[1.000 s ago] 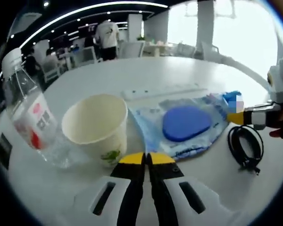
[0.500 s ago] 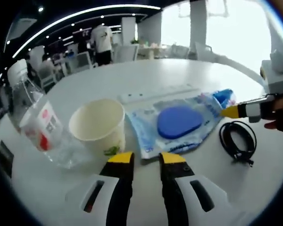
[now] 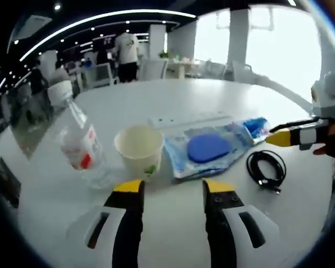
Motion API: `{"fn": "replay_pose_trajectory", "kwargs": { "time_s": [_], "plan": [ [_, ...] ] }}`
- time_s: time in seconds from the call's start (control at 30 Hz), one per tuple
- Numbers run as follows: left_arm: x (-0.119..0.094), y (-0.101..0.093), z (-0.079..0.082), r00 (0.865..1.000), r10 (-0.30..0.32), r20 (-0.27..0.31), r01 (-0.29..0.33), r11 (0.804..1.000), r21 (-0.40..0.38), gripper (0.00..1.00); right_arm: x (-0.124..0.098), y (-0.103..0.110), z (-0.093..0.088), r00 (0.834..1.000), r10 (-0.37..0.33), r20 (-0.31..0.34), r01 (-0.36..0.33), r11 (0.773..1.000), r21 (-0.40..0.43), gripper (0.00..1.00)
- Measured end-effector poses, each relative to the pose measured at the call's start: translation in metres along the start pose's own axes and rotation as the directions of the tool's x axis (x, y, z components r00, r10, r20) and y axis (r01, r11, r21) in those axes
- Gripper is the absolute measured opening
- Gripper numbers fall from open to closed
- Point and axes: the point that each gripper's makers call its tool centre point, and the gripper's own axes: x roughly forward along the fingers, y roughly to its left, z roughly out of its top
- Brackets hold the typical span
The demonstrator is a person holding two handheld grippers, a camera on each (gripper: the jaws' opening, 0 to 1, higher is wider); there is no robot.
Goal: Arrange the tabletop items into an orderly group along one side of the table until the central work area is clear of visible clutter.
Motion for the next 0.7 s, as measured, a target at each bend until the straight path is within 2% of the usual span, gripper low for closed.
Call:
{"fn": "replay_pose_trajectory", "kwargs": {
  "time_s": [0.07,0.2,0.4,0.57,0.7],
  "plan": [
    [-0.011,0.000,0.008,0.999,-0.023,0.041,0.023,1.000,-0.011,0.50,-0.009,0.009,0.002,0.999,0.038,0.025,-0.038,0.999,0.008,0.63],
    [-0.031,0.004,0.013,0.997,-0.026,0.071,0.027,1.000,-0.008,0.59,-0.026,0.017,0.003,0.998,0.048,0.046,-0.046,0.998,-0.036,0.78],
    [-0.059,0.003,0.021,0.994,-0.039,0.105,0.035,0.999,0.035,0.74,-0.055,0.027,0.000,0.997,0.059,0.051,-0.054,0.994,-0.092,0.93],
    [-0.080,-0.002,0.023,0.991,-0.060,0.118,0.054,0.997,0.047,0.88,-0.068,0.024,-0.010,0.997,0.059,0.041,-0.055,0.993,-0.103,1.00],
    [-0.097,-0.009,0.020,0.989,-0.086,0.119,0.081,0.996,0.049,0.95,-0.085,0.027,-0.023,0.997,0.070,0.031,-0.066,0.992,-0.104,1.00]
  ]
}}
